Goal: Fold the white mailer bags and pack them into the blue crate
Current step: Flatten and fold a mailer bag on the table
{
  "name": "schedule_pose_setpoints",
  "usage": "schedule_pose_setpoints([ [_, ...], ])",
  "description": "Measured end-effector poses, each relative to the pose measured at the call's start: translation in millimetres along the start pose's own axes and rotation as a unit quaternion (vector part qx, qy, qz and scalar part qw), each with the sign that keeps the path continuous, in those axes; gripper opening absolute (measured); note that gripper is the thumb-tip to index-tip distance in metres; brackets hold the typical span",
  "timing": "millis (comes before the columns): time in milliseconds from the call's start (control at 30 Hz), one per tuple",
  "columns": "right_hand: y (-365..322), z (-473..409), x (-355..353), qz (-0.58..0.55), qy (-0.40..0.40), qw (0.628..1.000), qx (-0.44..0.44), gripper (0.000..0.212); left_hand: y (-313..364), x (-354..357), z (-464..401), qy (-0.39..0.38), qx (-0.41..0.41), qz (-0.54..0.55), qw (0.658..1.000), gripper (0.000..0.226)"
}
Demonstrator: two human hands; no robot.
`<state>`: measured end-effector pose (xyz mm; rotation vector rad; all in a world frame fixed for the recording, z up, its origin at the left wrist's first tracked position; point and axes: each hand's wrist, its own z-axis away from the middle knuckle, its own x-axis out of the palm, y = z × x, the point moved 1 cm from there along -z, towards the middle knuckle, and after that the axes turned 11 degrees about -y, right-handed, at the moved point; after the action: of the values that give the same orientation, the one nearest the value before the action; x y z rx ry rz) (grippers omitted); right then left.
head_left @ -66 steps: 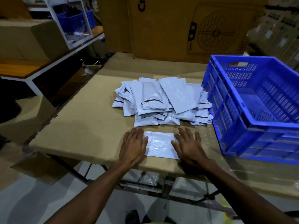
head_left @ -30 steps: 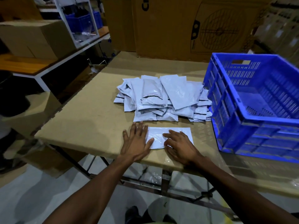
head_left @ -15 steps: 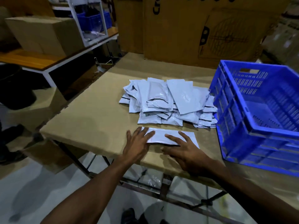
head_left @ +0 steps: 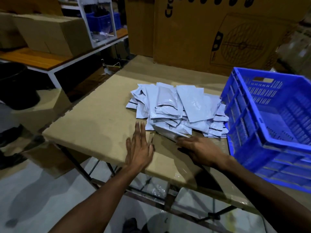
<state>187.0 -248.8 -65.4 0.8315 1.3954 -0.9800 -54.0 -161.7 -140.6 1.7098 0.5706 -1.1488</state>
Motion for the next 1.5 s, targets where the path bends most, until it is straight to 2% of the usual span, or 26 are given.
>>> schedule_pose_setpoints([
  [100,-2.2,-0.3,-20.7,-0.095,0.033,0.995,-0.002,0.052,1.8,1.8,-0.2,-0.010,-0.022,-0.020,1.000,0.101],
  [167,-3.9,-0.4,-31.3,-0.197,0.032,0.980,-0.015,0.057,3.4,1.0,0.2,-0.024,-0.024,-0.024,0.999,0.094],
  [233,-1.4,-0.6,-40.4,-0.302,-0.007,0.953,-0.001,0.060,5.5,-1.2,0.9,-0.037,-0.018,-0.021,0.999,0.087],
  [300,9.0,-3.5,-42.5,-0.327,-0.075,0.941,0.043,0.063,5.3,-1.5,0.6,-0.053,-0.001,-0.035,0.998,0.082],
  [367,23.0,-11.7,-39.4,-0.243,-0.125,0.958,0.085,0.058,2.4,2.1,-1.8,-0.082,0.013,-0.074,0.994,0.072],
  [433,31.3,-23.6,-30.0,-0.129,-0.135,0.977,0.104,0.048,0.1,4.3,-5.3,-0.111,0.009,-0.096,0.989,0.070],
  [567,7.5,-31.5,8.8,-0.118,-0.079,0.979,0.146,0.050,1.5,3.5,-5.2,-0.130,0.008,-0.101,0.986,0.080],
  [633,-14.6,-29.0,34.2,-0.099,-0.081,0.980,0.151,0.048,0.1,3.2,-3.1,-0.097,0.010,-0.094,0.991,0.075],
  [733,-30.1,-27.1,54.0,-0.045,-0.145,0.978,0.143,0.050,0.7,3.3,2.6,0.016,0.046,-0.133,0.990,0.052],
  [800,-30.5,-29.3,54.4,-0.043,-0.151,0.982,0.108,0.051,5.1,5.3,1.7,0.026,0.088,-0.145,0.985,0.043],
  [900,-36.5,-35.9,46.2,-0.102,-0.141,0.982,0.076,0.061,17.1,9.4,-4.9,-0.051,0.129,-0.036,0.990,0.056],
  [967,-44.4,-37.9,46.5,-0.139,-0.123,0.979,0.083,0.054,22.8,13.8,-4.9,-0.122,0.128,0.000,0.984,0.067],
  [1067,-52.5,-32.9,60.8,-0.145,-0.101,0.977,0.119,0.054,23.3,20.4,-1.4,-0.128,0.142,-0.074,0.979,0.072],
  [1200,-39.5,-16.0,77.1,-0.091,-0.099,0.975,0.178,0.096,22.9,20.6,-2.8,-0.162,0.118,-0.145,0.969,0.081],
  [1233,-32.8,-9.9,78.6,-0.088,-0.093,0.973,0.191,0.101,23.4,20.3,-2.9,-0.174,0.113,-0.157,0.966,0.082],
  [1367,-7.8,16.9,84.0,-0.086,-0.088,0.966,0.226,0.087,20.8,20.6,-3.7,-0.205,0.101,-0.179,0.957,0.074],
  [1500,2.3,29.6,79.9,-0.067,-0.096,0.958,0.262,0.083,20.7,20.3,-3.9,-0.207,0.102,-0.186,0.955,0.074],
])
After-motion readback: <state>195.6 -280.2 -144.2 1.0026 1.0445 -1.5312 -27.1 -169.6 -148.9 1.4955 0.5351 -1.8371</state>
